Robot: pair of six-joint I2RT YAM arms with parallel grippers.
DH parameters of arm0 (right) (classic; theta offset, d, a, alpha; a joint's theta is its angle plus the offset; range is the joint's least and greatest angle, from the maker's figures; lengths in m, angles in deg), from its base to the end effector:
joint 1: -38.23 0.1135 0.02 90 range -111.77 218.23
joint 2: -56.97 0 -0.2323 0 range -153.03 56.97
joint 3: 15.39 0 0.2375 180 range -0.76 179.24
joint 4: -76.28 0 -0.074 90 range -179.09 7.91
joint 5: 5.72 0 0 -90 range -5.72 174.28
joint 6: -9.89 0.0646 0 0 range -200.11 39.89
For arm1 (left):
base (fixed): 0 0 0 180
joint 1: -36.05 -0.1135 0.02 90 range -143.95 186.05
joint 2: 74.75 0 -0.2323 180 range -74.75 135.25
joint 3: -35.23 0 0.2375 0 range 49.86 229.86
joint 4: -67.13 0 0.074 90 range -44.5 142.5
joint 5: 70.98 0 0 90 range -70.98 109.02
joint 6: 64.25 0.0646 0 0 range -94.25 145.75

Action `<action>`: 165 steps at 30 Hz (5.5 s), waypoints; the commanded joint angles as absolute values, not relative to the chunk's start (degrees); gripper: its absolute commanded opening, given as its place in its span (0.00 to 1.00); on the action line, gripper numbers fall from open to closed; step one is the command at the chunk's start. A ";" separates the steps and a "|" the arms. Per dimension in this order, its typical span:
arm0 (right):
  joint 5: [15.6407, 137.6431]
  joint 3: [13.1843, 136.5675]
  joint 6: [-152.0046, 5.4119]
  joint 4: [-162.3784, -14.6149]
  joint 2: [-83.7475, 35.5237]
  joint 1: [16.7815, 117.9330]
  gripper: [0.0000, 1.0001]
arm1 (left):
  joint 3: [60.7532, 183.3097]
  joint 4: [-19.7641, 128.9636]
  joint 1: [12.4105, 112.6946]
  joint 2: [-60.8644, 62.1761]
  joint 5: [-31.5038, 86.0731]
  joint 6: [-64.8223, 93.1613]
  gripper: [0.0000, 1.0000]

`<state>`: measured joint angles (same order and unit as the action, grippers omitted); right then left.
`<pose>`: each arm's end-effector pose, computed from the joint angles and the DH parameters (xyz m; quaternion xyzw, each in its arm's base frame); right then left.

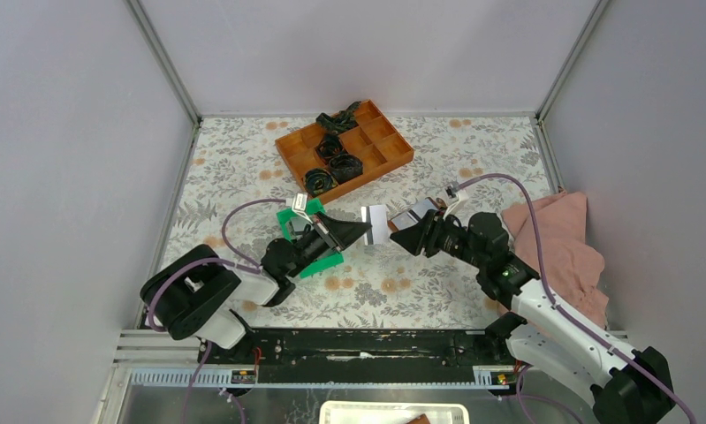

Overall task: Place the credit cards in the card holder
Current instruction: Pick up the credit card from the storage box, then adjust the card holder at the center of the board.

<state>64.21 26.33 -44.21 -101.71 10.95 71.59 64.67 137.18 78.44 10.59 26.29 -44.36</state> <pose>0.1794 0.1447 0.2480 -0.1000 0.7360 0.4801 0.4668 0.1926 -0.1868 0.1821 -0.0984 0.6075 -0.6762 0.4050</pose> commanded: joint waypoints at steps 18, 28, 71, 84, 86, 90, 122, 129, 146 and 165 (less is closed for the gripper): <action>57.49 25.68 -38.41 -119.32 2.12 68.07 0.40 | 67.84 143.73 79.23 15.37 31.60 -47.05 0.00; 54.51 25.09 -36.21 -123.53 -0.53 67.18 0.00 | 69.44 143.91 79.43 17.35 30.95 -48.59 0.01; 104.77 83.86 -75.65 -51.10 -44.78 63.24 0.00 | 111.58 56.03 91.29 31.00 2.09 -20.47 0.40; 105.94 86.16 -77.83 -50.38 -52.45 62.96 0.00 | 115.67 55.39 91.22 37.50 2.98 -19.30 0.40; 105.86 85.45 -78.12 -50.96 -52.92 62.65 0.00 | 116.57 55.35 91.17 38.37 3.19 -19.09 0.40; 105.54 83.01 -78.29 -52.98 -53.11 62.02 0.00 | 118.13 53.93 91.21 40.22 2.65 -18.99 0.40; 98.16 77.14 -71.81 -56.41 -52.93 65.74 0.00 | 107.50 48.72 87.48 27.01 -10.69 -21.91 0.42; 99.98 76.15 -67.42 -56.34 -52.36 70.30 0.00 | 103.64 48.63 87.77 21.86 -9.84 -22.26 0.41; 99.96 74.54 -65.01 -57.31 -50.04 72.86 0.00 | 102.41 42.31 94.82 24.44 -10.56 -25.22 0.08; 97.06 69.81 -65.45 -58.75 -45.85 72.88 0.00 | 106.85 40.94 95.15 33.06 -18.83 -30.23 0.15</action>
